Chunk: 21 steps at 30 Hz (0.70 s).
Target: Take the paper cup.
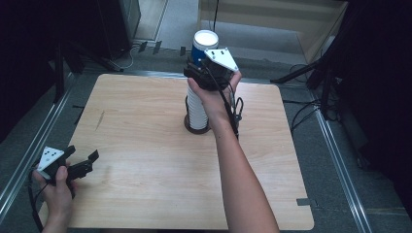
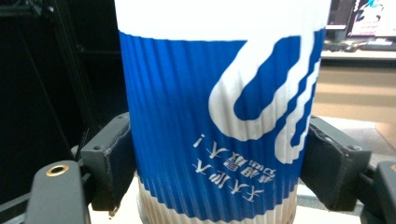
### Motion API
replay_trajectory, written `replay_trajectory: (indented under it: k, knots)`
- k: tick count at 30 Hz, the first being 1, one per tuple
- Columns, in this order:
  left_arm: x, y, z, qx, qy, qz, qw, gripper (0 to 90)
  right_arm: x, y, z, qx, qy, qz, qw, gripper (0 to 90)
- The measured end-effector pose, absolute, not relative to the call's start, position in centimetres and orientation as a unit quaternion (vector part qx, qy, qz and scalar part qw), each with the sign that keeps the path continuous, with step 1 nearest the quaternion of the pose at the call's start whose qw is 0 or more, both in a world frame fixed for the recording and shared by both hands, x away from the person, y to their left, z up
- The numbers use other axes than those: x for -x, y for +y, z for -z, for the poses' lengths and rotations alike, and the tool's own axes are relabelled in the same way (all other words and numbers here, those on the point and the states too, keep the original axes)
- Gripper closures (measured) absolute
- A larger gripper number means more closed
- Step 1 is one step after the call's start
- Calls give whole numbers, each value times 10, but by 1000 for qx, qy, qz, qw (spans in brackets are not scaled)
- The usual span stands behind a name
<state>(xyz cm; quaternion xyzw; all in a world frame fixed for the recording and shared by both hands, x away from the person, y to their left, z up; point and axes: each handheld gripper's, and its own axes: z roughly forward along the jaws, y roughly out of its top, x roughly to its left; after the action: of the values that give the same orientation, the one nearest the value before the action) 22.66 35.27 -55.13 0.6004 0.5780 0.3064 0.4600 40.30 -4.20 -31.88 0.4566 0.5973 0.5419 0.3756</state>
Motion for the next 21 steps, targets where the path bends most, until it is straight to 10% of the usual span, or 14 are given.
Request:
replay_trajectory:
  k: [21]
  knots:
    - [-227, 353, 551, -599, 579, -304, 462, 100, -372, -47, 279, -433, 572, -557, 419, 207]
